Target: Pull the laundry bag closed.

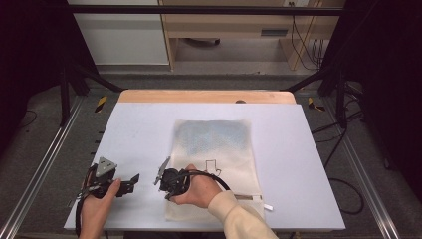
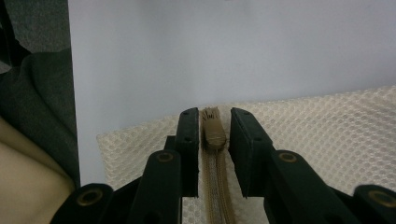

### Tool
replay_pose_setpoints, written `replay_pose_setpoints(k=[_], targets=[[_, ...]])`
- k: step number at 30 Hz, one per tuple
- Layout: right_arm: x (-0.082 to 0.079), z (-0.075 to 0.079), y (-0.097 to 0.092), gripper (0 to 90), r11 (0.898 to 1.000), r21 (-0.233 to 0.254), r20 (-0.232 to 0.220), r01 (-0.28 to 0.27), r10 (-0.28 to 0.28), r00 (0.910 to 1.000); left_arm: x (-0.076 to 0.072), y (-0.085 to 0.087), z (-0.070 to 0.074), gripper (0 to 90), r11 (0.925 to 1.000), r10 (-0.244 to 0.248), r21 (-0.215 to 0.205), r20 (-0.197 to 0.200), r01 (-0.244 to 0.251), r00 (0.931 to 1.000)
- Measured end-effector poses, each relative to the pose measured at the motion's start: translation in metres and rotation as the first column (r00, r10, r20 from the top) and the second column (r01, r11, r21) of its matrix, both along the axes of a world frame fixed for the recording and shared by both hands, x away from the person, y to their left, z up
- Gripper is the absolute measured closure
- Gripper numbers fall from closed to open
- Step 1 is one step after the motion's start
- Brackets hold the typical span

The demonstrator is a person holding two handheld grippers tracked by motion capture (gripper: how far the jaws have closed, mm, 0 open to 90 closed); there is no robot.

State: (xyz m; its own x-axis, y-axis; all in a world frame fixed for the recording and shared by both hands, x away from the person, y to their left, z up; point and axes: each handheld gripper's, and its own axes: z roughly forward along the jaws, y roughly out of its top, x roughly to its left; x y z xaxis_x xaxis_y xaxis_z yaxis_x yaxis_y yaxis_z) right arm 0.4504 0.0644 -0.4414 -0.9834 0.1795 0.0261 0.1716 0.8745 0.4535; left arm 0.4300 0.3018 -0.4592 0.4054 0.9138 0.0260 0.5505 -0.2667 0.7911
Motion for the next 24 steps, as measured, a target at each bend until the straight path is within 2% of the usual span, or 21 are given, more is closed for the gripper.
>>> replay_pose_setpoints(k=[13,17,20,21,22,24], targets=[[0.002,-0.002,0.001,81.3,1.0,-0.004,-0.017,-0.001,0.001,0.9999,-0.002,-0.002,0.002,6.0,0.9995,-0.024,-0.022,-0.013,0.024,0.9996],[0.001,-0.001,0.001,81.6,1.0,0.001,-0.021,-0.004,0.004,0.9998,-0.007,-0.005,0.004,6.0,0.9981,-0.056,-0.027,-0.026,0.056,0.9981],[0.0,0.003,0.0,81.7,1.0,0.001,-0.02,-0.011,0.011,0.9997,-0.02,-0.01,0.007,6.0,0.9951,-0.096,-0.023,-0.037,0.096,0.9947],[0.0,0.003,0.0,81.7,1.0,0.001,-0.02,-0.011,0.011,0.9997,-0.02,-0.01,0.007,6.0,0.9951,-0.096,-0.023,-0.037,0.096,0.9947],[0.0,0.008,-0.001,81.7,1.0,0.0,-0.022,-0.011,0.011,0.9997,-0.028,-0.013,0.009,6.0,0.9915,-0.127,-0.035,-0.033,0.126,0.9914],[0.0,0.011,-0.002,81.7,1.0,0.002,-0.022,-0.013,0.013,0.9997,-0.032,-0.018,0.01,5.6,0.9879,-0.151,-0.039,-0.034,0.15,0.9879]])
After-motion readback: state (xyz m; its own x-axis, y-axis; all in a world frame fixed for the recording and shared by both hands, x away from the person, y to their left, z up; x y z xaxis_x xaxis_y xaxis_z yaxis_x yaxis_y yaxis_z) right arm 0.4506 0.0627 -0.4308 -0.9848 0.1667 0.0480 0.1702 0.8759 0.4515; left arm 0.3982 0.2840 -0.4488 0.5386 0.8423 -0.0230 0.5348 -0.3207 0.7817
